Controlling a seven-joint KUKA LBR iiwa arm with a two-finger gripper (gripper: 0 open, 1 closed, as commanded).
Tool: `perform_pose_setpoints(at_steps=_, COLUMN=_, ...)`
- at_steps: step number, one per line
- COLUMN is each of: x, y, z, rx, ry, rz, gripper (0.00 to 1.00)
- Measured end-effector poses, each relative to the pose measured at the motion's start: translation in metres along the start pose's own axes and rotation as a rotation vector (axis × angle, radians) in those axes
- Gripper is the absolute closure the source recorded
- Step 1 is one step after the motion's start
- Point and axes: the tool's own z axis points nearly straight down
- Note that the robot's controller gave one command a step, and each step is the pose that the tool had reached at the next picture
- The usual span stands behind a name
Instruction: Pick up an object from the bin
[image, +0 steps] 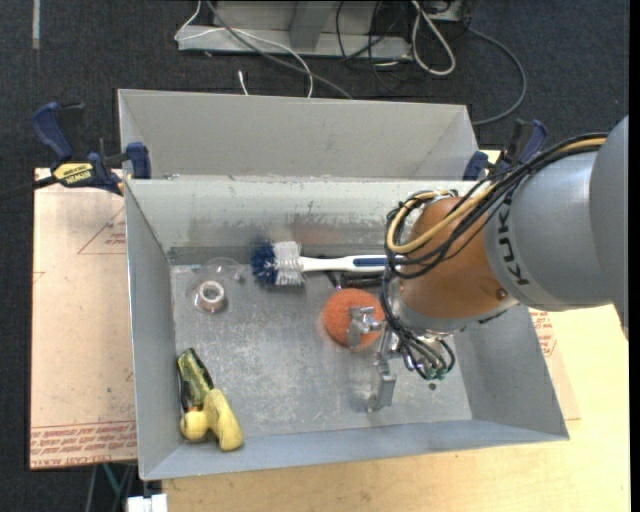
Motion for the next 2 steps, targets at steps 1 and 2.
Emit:
perform_pose_setpoints(at_steps=1, x=-0.0340, y=0.0055, z=0.0132, rx=-0.001, ry=-0.005, rz=-0.033, gripper=1.00)
perform_pose_setpoints(at_steps=2, x=-0.0340, y=0.0055, z=0.0132, rx=-0.001, ry=-0.005, rz=-0.033, gripper=1.00)
